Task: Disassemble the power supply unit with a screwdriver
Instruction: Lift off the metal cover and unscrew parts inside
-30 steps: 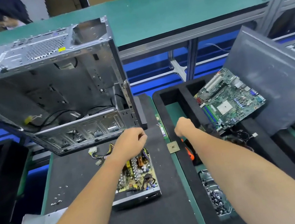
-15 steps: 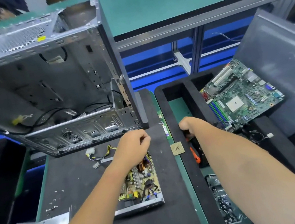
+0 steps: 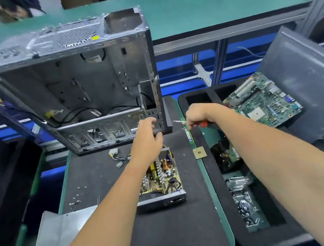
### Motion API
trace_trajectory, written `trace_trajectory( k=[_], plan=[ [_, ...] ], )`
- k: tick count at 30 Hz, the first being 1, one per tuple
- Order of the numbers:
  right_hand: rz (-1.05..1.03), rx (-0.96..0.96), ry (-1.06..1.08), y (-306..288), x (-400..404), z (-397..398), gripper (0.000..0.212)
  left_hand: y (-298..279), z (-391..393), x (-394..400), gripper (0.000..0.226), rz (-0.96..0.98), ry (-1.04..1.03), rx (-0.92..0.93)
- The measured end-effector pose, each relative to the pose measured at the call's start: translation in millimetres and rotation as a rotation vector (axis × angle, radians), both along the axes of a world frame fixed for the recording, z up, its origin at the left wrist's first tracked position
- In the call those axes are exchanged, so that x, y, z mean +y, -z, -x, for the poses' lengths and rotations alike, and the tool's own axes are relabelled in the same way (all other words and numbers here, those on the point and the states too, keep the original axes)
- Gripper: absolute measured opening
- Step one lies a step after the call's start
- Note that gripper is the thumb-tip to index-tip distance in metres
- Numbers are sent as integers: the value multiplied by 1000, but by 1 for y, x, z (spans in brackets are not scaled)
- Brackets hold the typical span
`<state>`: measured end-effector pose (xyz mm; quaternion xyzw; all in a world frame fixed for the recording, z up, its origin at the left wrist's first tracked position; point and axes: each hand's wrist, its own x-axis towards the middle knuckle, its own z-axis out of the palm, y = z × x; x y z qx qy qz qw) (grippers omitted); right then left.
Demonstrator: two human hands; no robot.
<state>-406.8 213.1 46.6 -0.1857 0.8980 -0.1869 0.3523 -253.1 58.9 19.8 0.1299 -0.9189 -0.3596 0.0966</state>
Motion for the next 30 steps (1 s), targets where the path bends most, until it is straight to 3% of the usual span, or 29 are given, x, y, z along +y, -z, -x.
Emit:
trace_trajectory(
  k=[3,6,9,11,14,17,20,27,30],
  plan=[
    [-89,44,-222,-31,-30,-34,27,-9,-14,-10,58,295,66,56],
    [-115,136,-371,-59,-70,-72,30,-24,-29,-25,31,642,161,25],
    [-144,230,-513,-74,-105,-104,27,-37,-49,-48,18,764,161,-68],
    [-115,177,-535,-80,-119,-118,22,-41,-65,-68,15,695,147,-41],
    [-76,89,-555,-92,-127,-130,20,-36,-90,-95,22,407,73,-34],
    [-164,61,-553,-106,-128,-130,29,-25,-104,-115,34,88,34,-92],
    [-180,56,-508,-122,-132,-131,30,-13,-108,-119,38,-127,-4,-63],
    [161,242,-443,-144,-159,-151,17,1,-108,-106,23,-122,142,-81],
    [102,393,-458,-131,-162,-162,23,6,-108,-107,19,-138,132,-96]
  ],
)
